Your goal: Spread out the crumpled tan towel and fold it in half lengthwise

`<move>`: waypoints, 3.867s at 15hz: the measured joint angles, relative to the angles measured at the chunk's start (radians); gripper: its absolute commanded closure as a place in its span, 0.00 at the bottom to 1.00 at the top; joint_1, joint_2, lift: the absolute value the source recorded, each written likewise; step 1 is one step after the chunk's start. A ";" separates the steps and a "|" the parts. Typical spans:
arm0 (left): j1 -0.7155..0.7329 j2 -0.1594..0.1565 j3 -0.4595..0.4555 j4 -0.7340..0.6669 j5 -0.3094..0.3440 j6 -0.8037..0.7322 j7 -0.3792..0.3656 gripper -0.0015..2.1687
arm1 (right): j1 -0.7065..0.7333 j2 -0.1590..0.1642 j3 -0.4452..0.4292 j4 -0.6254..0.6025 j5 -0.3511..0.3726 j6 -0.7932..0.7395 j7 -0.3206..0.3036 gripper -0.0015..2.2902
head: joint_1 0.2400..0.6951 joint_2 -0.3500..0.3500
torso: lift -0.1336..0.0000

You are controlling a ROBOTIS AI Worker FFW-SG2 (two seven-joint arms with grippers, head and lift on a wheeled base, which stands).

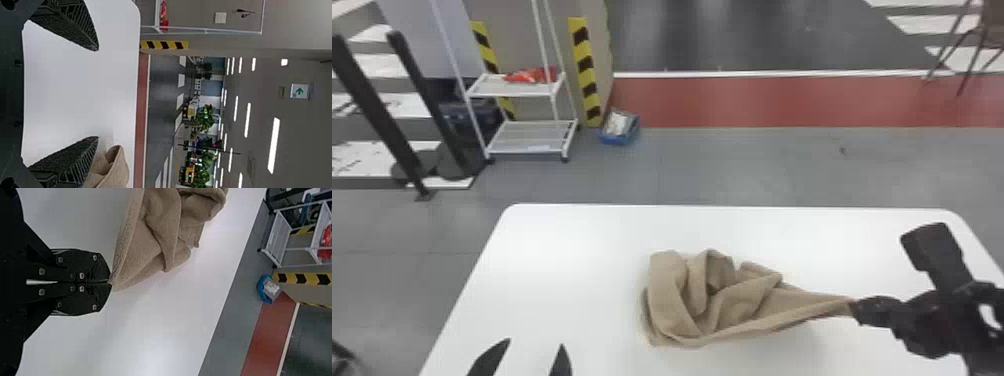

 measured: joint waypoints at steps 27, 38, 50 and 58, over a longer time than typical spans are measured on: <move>-0.222 -0.005 -0.317 0.137 -0.259 0.051 -0.118 0.07 | -0.629 0.167 0.033 -0.026 -0.480 0.258 -0.293 0.58 | 1.00 0.34 | 1.00; -0.350 -0.012 -0.370 0.178 -0.217 0.189 0.013 0.07 | -0.846 0.167 0.223 -0.060 -0.444 0.361 -0.348 0.58 | 0.96 0.44 | 1.00; -0.426 -0.007 -0.320 0.270 -0.173 0.167 0.077 0.07 | -0.523 0.151 -0.064 -0.409 -0.744 0.484 -0.201 0.58 | 1.00 0.48 | 1.00; -0.425 -0.007 -0.329 0.262 -0.181 0.153 0.068 0.07 | -0.307 0.063 -0.466 -0.452 -0.914 0.484 -0.019 0.58 | 1.00 0.27 | 1.00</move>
